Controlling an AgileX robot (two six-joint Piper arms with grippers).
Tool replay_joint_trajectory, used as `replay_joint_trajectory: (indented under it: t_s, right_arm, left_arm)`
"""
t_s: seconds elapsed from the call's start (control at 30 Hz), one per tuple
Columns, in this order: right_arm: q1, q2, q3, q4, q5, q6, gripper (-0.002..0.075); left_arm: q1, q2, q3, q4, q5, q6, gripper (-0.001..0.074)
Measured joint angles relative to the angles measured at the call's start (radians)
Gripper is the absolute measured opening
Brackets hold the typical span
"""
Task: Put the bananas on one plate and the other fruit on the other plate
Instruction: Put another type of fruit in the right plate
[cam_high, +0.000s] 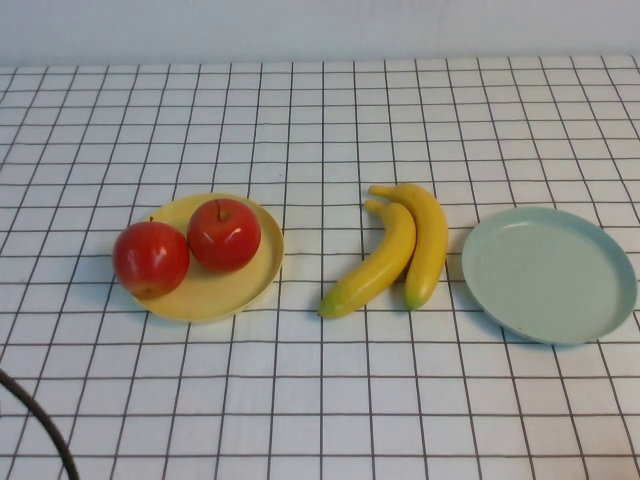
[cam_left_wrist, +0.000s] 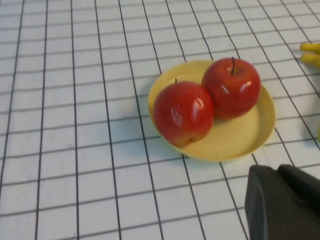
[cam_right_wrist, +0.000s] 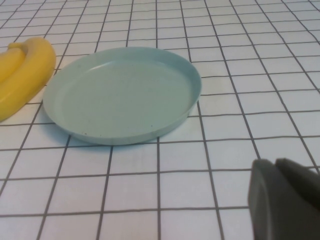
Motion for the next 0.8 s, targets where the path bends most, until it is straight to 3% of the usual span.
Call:
replay_joint_trajectory:
  t_s: [0.17,0.33,0.57,0.8]
  right_arm:
    - [0.000,0.000,0.000,0.000,0.000,0.000,-0.0015]
    - [0.000,0.000,0.000,0.000,0.000,0.000,-0.0015]
    - [0.000,0.000,0.000,0.000,0.000,0.000,-0.0015]
    - [0.000,-0.002,0.000,0.000,-0.001,0.000,-0.0015]
  left_arm:
    - [0.033,-0.139,0.200,0.056,-0.252,-0.005,0.0001]
    - [0.173,-0.315,0.411,-0.021,-0.397,-0.005,0.0001]
    - [0.345,-0.537,0.595,-0.172,-0.478,0.163,0.0001]
    - [0.362,-0.547,0.677,-0.187,-0.478,0.277,0.0001]
